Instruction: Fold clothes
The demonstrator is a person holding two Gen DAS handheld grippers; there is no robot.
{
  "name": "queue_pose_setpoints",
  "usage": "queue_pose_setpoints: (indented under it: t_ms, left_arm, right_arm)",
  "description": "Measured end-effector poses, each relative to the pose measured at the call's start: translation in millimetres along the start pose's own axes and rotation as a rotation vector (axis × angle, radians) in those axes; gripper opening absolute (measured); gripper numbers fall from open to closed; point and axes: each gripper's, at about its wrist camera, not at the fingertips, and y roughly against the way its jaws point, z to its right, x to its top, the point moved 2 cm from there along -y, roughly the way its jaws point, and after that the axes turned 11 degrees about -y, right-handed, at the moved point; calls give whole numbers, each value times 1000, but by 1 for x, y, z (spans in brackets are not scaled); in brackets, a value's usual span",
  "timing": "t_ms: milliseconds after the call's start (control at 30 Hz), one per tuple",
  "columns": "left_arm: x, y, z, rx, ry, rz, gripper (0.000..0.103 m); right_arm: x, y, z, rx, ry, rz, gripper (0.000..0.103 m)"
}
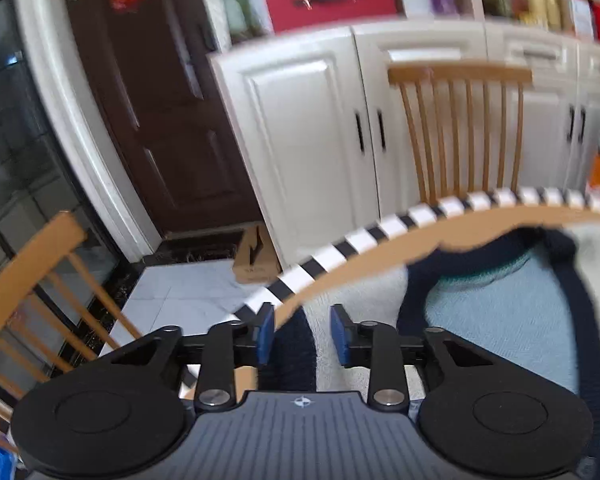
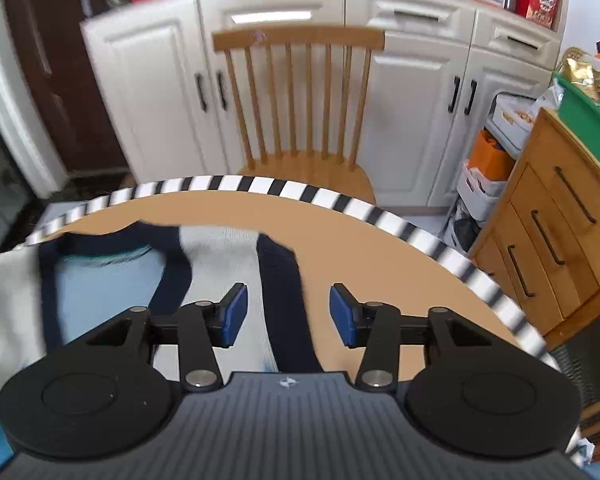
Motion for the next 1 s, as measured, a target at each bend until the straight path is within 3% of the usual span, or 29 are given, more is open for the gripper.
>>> queue_pose_setpoints:
  t_ms: [33, 100, 200, 267, 400, 500, 667, 767, 800, 1000]
  left_arm:
    - [-8, 20, -1, -47, 18, -4, 40]
    - [-28, 61, -2, -153, 60, -20, 45]
    - [-79, 123, 13, -310, 140, -104, 47]
    - [-117, 153, 28, -382, 162, -162, 48]
    - [-177, 198, 72, -469, 130, -210, 48]
    - [-207, 205, 107, -466, 98, -254, 47]
    - [-226, 207, 140, -462, 95, -325, 46]
    - [-228, 212, 146, -444, 83, -331, 49]
    - [-228, 213, 146, -440, 82, -333, 49]
    - [-231, 211, 149, -427, 69, -342, 49]
  right_arm:
    - [-14, 21, 11, 13, -3, -5, 61]
    - [-52, 61, 42, 27, -34, -23, 63]
    - [-126, 100, 92, 24, -135, -122, 53]
    - [-178, 122, 118, 13, -200, -167, 53]
    - [-243, 150, 118, 9, -105, -220, 53]
    - [-260, 153, 97, 20, 16, -205, 53]
    - [-262, 129, 82, 39, 20, -261, 50]
    - [-262, 120, 74, 32, 30, -267, 14]
    - [-261, 121, 71, 27, 44, -272, 10]
    - [-250, 132, 75, -35, 118, -290, 10]
